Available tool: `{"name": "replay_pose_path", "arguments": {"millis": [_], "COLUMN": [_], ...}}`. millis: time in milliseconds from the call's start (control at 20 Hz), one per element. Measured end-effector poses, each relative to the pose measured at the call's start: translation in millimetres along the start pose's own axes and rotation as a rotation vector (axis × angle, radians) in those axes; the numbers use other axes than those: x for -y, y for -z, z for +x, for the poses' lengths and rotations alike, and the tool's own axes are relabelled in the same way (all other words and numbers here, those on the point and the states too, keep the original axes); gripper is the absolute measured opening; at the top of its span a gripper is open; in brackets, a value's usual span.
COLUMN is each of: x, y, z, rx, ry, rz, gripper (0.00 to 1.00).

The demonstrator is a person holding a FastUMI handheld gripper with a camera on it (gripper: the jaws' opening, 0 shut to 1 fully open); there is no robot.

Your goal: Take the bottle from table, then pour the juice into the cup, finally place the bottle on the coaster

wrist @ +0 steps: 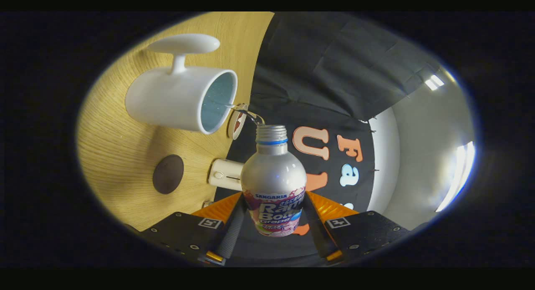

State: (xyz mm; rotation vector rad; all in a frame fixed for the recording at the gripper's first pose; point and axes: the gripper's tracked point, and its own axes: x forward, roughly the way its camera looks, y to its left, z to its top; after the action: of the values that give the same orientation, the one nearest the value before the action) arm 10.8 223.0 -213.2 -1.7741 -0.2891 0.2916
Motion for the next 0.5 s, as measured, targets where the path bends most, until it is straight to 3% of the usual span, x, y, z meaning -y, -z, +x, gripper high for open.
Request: {"name": "replay_pose_path", "arguments": {"millis": [500], "x": [-0.5], "y": [-1.2], "z": [-3.5], "rx": [0.023], "ry": [0.0], "rz": [-0.046], "gripper": [0.76]}}
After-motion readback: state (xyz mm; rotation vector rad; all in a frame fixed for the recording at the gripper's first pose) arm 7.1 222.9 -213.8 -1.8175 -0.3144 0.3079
